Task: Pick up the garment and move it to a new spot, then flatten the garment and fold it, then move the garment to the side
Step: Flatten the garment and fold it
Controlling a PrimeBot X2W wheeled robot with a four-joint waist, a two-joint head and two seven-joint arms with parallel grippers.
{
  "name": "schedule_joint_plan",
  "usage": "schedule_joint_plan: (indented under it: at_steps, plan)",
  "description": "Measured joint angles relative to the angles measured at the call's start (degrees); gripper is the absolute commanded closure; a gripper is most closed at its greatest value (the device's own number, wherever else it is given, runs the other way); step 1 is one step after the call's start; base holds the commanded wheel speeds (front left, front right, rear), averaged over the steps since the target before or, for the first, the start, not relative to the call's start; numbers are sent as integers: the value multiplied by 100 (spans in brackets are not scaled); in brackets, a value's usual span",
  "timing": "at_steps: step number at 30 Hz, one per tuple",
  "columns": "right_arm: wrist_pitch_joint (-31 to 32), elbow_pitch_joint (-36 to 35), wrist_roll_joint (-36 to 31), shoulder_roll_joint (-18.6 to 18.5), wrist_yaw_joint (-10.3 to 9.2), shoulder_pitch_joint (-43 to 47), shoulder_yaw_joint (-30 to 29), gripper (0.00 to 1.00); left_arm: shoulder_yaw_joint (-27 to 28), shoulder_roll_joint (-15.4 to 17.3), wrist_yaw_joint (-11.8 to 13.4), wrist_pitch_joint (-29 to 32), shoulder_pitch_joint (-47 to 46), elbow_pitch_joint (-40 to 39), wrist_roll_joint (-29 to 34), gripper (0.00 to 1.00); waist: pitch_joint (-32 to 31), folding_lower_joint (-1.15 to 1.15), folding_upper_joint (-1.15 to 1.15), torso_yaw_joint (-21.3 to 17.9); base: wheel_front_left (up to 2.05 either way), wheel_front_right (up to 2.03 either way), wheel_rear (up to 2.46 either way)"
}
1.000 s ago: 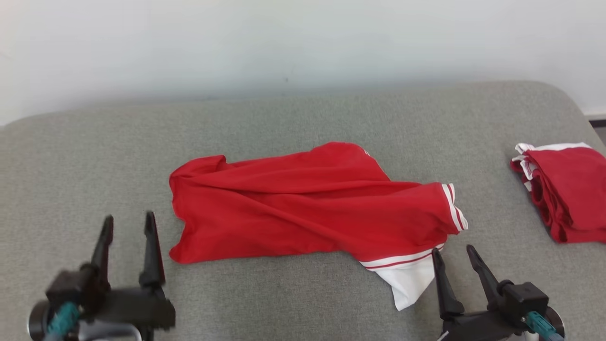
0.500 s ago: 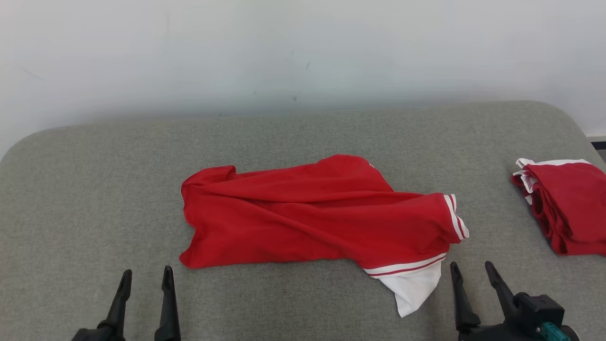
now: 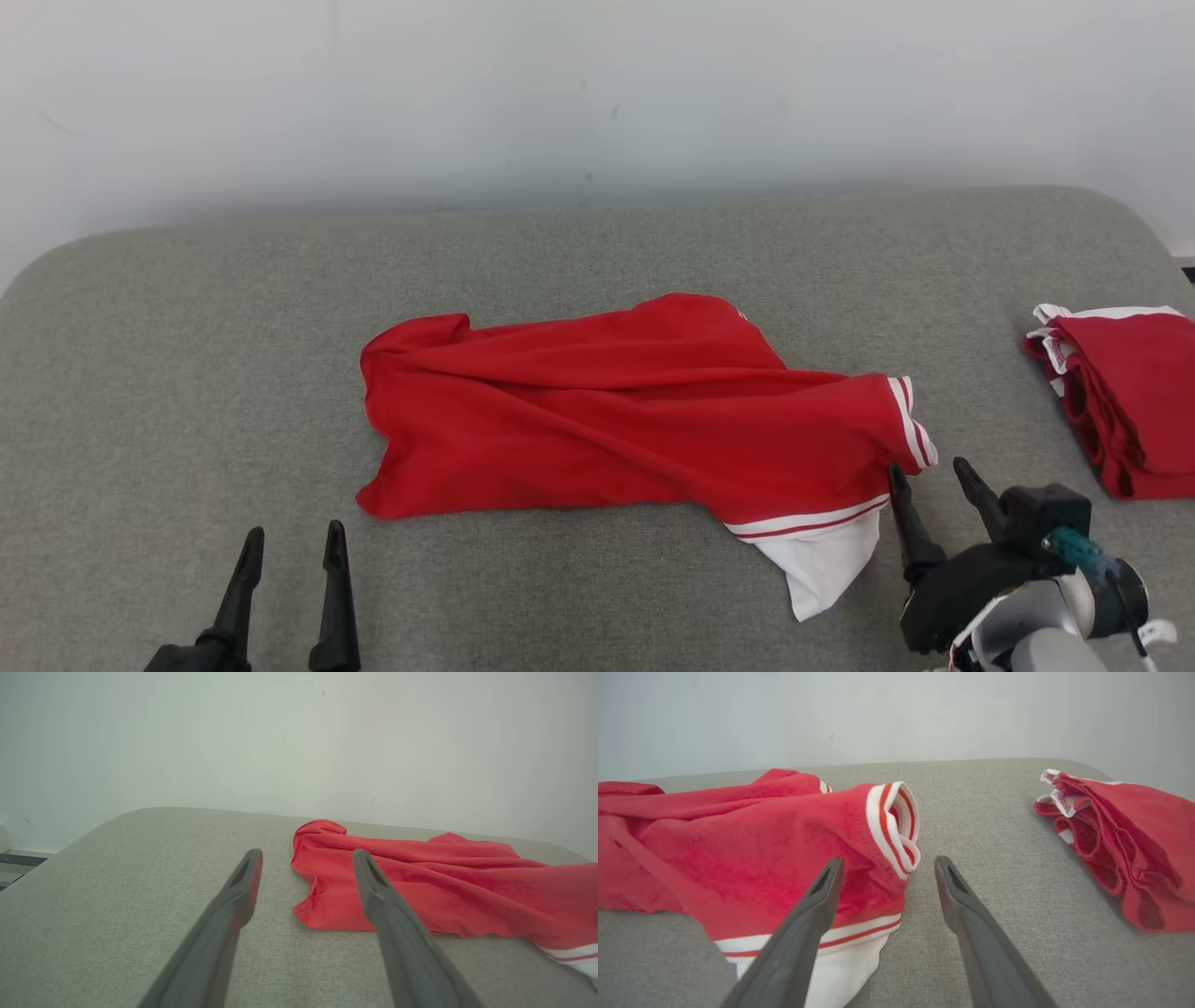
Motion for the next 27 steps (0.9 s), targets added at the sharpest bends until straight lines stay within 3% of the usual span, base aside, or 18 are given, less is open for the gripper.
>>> schedule_joint_plan:
  at_steps: [10, 11, 12, 13, 20, 27]
  plan:
    - [247, 1247, 333, -412, 0, -863, 490, 0, -86, -5, -68, 0, -74, 37, 8, 0, 158, 0, 0, 157, 0, 0, 0]
    - [234, 1301, 376, -438, 0, -915, 573, 28, -87, -5, -66, 1, -79, 34, 8, 0, 171, 0, 0, 168, 0, 0, 0]
    - [186, 1351, 427, -464, 0, -955, 648, 71, -88, -5, -65, 1, -80, 33, 7, 0, 182, 0, 0, 177, 0, 0, 0]
    - [136, 1392, 474, -500, 0, -985, 731, 100, -90, -5, -62, 1, -80, 33, 5, 0, 189, 0, 0, 184, 0, 0, 0]
    - [-112, 1248, 949, -606, 0, -915, 781, 100, -116, -9, -16, 1, -62, 43, -32, 0, 91, 0, 0, 184, 0, 0, 0]
    - [515, -281, 1268, -490, 0, -191, 469, 100, -26, -8, 68, 1, 86, -16, -71, 0, -24, 0, 0, 10, 0, 0, 0]
